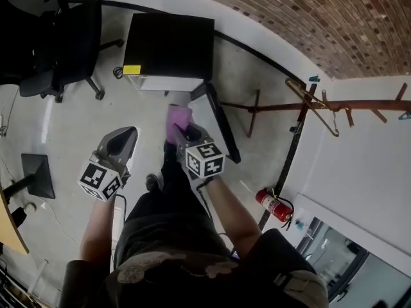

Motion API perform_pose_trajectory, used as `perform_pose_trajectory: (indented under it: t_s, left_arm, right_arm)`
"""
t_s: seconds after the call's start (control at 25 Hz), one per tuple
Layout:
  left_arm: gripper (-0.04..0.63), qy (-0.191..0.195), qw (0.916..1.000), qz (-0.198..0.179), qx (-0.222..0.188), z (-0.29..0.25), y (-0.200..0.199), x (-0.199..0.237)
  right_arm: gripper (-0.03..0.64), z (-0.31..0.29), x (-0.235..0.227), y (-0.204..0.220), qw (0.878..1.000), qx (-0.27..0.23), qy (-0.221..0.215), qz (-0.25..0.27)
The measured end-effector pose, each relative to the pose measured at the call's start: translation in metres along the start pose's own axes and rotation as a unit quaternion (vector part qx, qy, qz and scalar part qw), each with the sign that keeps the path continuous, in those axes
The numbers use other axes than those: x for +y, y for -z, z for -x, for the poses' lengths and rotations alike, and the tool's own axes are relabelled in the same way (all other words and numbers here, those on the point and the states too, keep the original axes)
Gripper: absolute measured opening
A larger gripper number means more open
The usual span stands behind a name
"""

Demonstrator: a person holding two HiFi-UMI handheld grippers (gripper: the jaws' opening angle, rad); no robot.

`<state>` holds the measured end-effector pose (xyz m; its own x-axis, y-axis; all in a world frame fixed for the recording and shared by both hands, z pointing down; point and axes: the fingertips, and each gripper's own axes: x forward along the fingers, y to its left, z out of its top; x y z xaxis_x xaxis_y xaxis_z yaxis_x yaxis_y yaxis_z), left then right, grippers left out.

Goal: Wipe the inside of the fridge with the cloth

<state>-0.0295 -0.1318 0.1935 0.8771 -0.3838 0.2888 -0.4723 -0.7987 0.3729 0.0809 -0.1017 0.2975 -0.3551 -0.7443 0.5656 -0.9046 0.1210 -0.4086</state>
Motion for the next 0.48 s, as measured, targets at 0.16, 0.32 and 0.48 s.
perform_pose_trajectory:
  t_s: [0.16,0.32,0.48]
  left_arm:
    - [0.017,-0.018,0.9998,-0.001,-0.006,-0.04,0.002,0.045]
    - [0.017,-0.046,0.9988,0.01,-0.012,-0.065,0.021,0.089]
    - [0.017,-0.051,0.9985,0.02,-0.006,-0.082,0.064,0.12]
  right_arm:
    - [0.075,-0.047,-0.025,0.007,0.999,0.028,-0.017,0.01]
    - [0.075,-0.09,-0.043,0.034,0.999,0.049,-0.023,0.006]
    - [0.075,-0.128,-0.059,0.068,0.998,0.055,-0.019,-0.001]
